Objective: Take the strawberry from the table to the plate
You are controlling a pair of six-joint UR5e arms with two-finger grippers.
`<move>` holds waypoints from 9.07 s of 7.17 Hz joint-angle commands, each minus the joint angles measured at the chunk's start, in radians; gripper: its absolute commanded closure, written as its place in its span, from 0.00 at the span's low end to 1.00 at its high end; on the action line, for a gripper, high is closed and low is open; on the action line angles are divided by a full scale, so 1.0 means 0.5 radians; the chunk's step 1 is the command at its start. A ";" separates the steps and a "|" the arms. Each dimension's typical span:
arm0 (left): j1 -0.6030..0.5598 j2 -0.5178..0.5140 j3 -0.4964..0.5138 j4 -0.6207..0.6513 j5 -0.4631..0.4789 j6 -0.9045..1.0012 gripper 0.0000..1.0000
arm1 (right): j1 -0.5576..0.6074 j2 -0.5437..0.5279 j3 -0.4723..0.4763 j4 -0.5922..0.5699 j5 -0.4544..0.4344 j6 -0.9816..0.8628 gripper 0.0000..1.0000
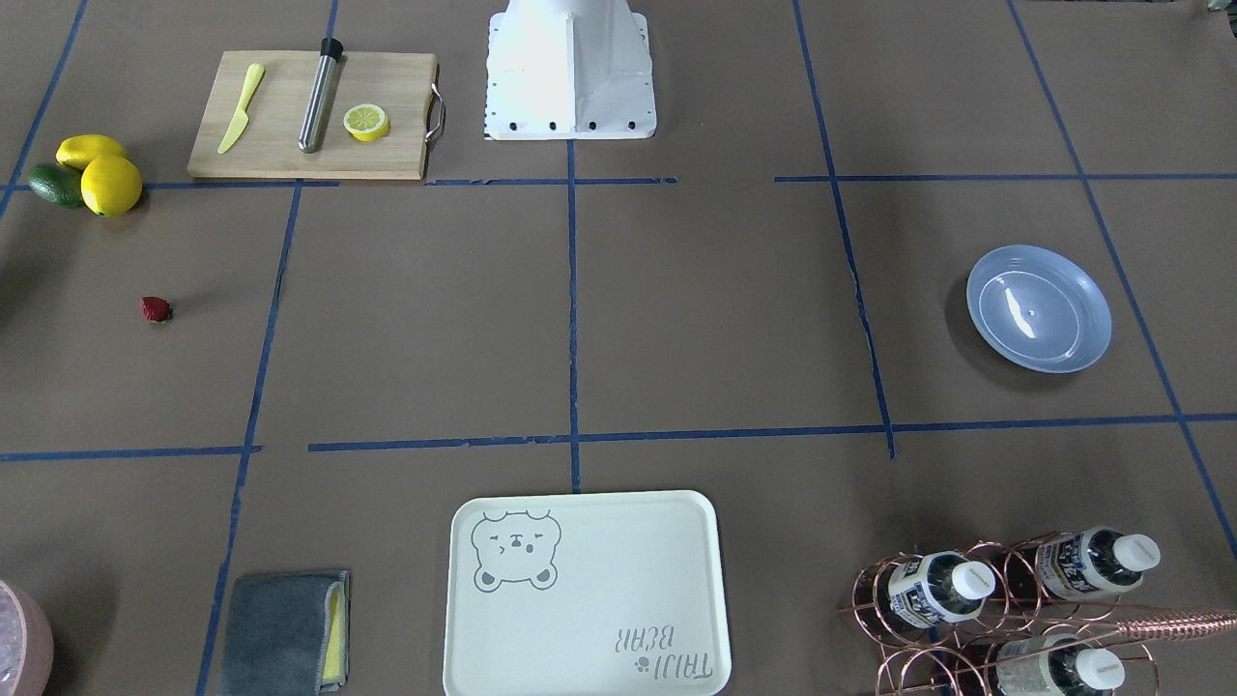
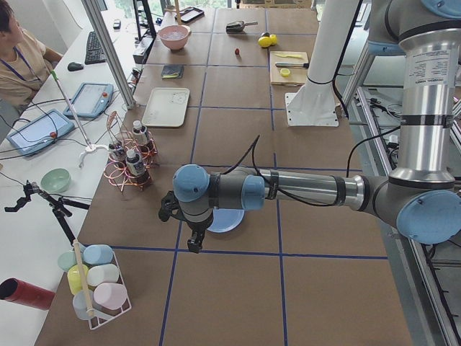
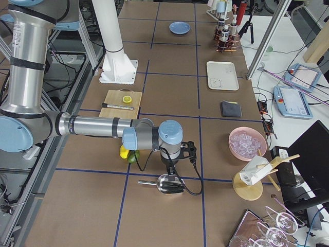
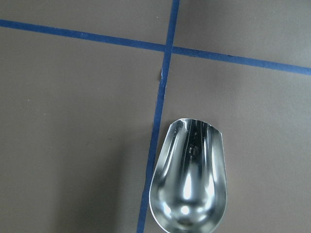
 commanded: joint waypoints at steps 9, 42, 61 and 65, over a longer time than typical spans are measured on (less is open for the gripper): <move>0.056 0.007 0.433 -1.558 -0.151 -0.053 0.00 | -0.006 0.055 0.054 0.232 0.105 0.047 0.00; 2.093 -1.116 0.328 -1.444 0.989 -3.176 0.88 | -0.002 0.049 0.069 0.235 0.154 0.050 0.00; -0.168 -0.143 0.138 -0.032 0.053 -0.010 0.00 | -0.912 0.113 0.257 0.837 -0.198 1.063 0.01; -0.165 -0.143 0.138 -0.042 0.053 -0.007 0.00 | -1.367 0.098 -0.078 1.576 -0.677 1.529 0.02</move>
